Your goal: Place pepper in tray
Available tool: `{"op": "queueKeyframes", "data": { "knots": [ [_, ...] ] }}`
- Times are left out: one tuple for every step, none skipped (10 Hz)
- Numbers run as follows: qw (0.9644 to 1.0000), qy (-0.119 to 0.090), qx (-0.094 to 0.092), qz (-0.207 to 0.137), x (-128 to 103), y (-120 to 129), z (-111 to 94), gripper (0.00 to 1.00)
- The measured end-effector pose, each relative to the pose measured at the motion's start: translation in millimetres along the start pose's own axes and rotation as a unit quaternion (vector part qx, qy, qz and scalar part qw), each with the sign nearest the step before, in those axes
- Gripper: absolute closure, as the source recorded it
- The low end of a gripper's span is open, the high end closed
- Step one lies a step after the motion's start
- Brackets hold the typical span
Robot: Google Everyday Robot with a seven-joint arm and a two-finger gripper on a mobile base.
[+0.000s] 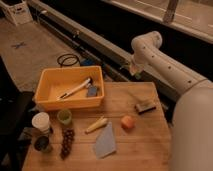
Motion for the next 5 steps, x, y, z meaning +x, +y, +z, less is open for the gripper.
{"op": "queueKeyframes", "data": {
  "knots": [
    [0.9999, -0.005, -0.006, -0.014, -16, 11, 4, 1.00],
    [0.9993, -0.012, -0.014, -0.032, -34, 27, 9, 1.00],
    [0.9979, -0.020, -0.023, -0.056, -54, 48, 13, 1.00],
    [0.9965, -0.026, -0.030, -0.073, -67, 63, 15, 1.00],
    [0.9949, -0.032, -0.038, -0.088, -77, 78, 17, 1.00]
  ]
}}
